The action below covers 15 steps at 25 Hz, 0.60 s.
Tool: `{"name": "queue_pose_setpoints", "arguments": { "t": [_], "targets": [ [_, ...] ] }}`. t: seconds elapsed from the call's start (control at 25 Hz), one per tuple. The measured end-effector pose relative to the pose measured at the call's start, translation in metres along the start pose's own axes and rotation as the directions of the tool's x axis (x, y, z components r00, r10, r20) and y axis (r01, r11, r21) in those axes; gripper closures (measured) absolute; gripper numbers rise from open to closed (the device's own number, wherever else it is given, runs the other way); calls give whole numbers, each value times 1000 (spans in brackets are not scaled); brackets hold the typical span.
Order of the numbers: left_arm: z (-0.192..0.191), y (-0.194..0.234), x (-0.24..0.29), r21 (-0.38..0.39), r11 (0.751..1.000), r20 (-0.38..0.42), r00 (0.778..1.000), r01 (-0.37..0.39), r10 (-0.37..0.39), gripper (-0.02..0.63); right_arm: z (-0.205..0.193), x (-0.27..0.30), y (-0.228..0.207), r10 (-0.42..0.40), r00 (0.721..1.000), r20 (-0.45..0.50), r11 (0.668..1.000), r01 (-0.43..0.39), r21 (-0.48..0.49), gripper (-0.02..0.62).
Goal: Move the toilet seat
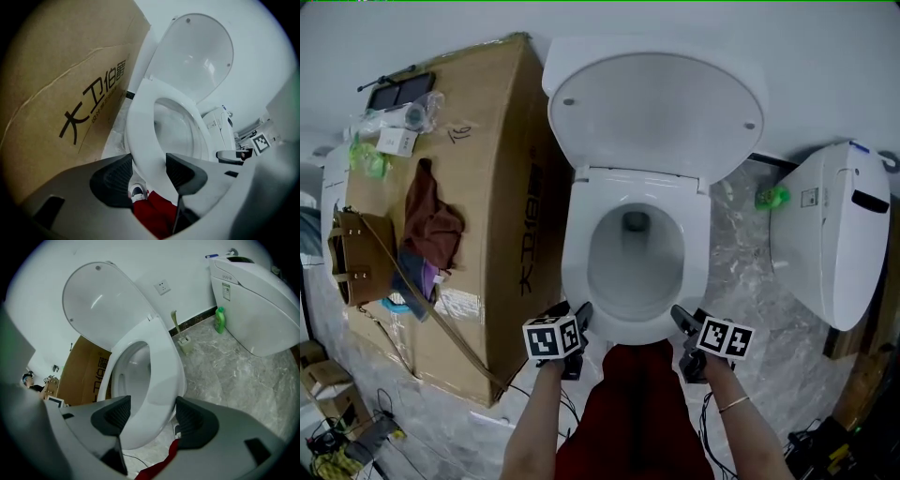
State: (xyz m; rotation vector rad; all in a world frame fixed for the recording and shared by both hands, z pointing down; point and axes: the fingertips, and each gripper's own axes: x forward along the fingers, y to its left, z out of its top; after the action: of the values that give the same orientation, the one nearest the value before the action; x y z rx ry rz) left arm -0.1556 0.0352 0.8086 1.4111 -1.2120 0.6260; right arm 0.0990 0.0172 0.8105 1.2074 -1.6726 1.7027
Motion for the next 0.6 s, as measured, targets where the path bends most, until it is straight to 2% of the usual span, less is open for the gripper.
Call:
{"name": "queue_pose_setpoints", "arguments": {
  "t": [0.6],
  "targets": [
    [39,-39,-71,1,998,59,997,59,-58,388,29,-66,49,61,994,96,998,-63,17,302]
  ]
}}
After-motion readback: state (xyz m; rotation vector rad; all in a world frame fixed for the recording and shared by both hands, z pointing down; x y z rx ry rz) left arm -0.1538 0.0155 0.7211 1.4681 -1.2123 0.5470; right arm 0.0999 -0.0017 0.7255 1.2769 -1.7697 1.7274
